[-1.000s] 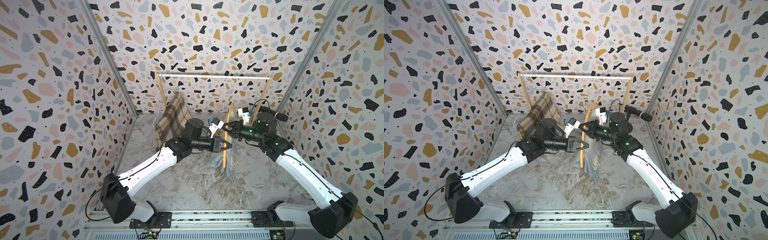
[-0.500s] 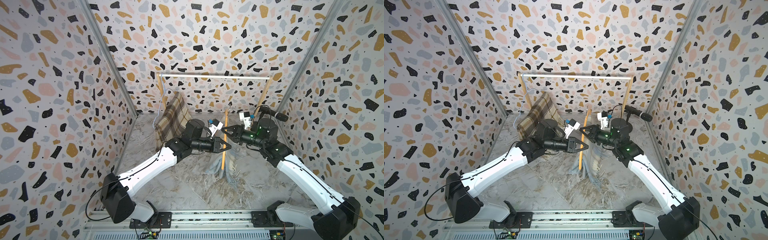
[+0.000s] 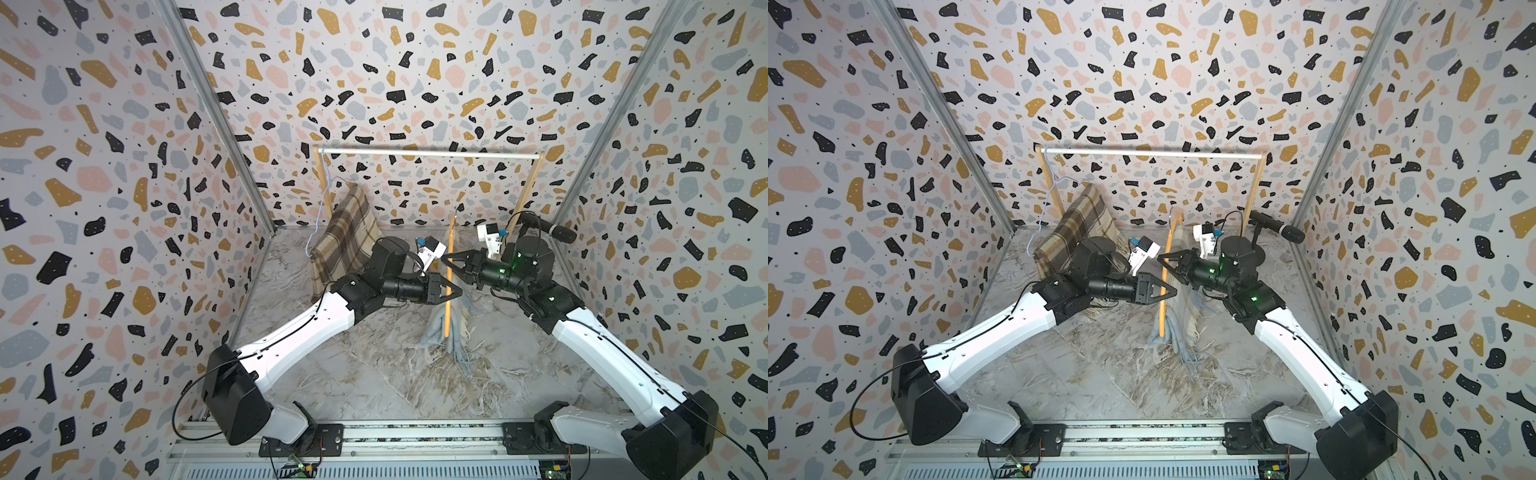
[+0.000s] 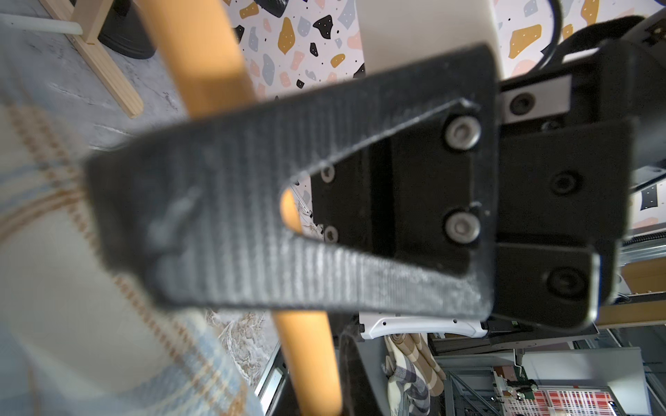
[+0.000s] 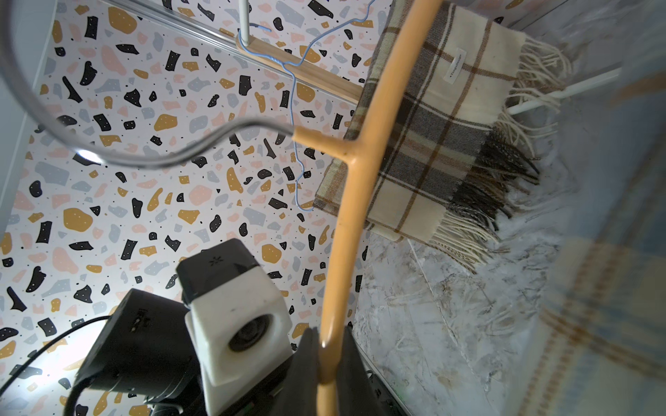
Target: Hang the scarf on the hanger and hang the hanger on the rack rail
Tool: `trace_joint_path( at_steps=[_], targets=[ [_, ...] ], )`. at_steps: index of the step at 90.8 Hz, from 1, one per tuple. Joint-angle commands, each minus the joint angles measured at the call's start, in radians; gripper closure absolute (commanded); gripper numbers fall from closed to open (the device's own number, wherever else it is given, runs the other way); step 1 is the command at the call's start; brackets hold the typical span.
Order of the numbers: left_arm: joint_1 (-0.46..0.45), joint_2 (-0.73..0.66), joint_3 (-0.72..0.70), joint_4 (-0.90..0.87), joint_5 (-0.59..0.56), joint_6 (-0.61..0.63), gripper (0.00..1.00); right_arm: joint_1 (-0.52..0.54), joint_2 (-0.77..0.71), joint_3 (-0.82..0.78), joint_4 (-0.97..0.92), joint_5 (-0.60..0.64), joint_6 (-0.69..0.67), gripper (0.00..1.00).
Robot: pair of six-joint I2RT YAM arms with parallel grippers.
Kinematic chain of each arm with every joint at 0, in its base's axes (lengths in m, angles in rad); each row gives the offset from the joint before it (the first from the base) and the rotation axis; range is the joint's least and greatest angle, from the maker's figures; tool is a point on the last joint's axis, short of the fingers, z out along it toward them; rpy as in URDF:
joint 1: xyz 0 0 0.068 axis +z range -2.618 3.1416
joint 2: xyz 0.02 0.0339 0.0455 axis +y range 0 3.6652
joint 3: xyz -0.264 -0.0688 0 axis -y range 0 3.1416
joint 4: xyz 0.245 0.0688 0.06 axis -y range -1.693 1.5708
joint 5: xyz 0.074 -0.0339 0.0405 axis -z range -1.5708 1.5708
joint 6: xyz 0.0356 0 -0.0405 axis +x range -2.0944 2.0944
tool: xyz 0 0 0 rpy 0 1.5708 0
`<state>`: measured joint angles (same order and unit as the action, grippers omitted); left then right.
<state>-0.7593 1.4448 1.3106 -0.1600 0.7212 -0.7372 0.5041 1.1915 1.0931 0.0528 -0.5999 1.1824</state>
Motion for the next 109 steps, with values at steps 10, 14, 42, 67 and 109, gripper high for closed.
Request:
trace_joint_path(
  at_steps=[10, 14, 42, 67, 109],
  targets=[
    [0.003, -0.056, 0.06, 0.017, -0.019, 0.133, 0.86, 0.013, -0.031, 0.086, -0.057, -0.012, -0.125, 1.0],
    [0.007, -0.079, 0.059, -0.018, -0.03, 0.16, 0.77, 0.007, -0.033, 0.102, -0.075, -0.014, -0.142, 1.0],
    [0.175, -0.328, -0.128, -0.06, -0.113, 0.116, 0.3, -0.019, -0.03, 0.192, -0.04, -0.14, -0.163, 1.0],
    [0.301, -0.468, -0.525, 0.362, -0.255, -0.271, 0.02, -0.022, -0.01, 0.244, 0.072, -0.3, -0.049, 1.0],
    [0.305, -0.268, -0.677, 0.915, -0.25, -0.501, 0.0, -0.021, 0.029, 0.286, 0.365, -0.311, 0.243, 1.0]
  ],
)
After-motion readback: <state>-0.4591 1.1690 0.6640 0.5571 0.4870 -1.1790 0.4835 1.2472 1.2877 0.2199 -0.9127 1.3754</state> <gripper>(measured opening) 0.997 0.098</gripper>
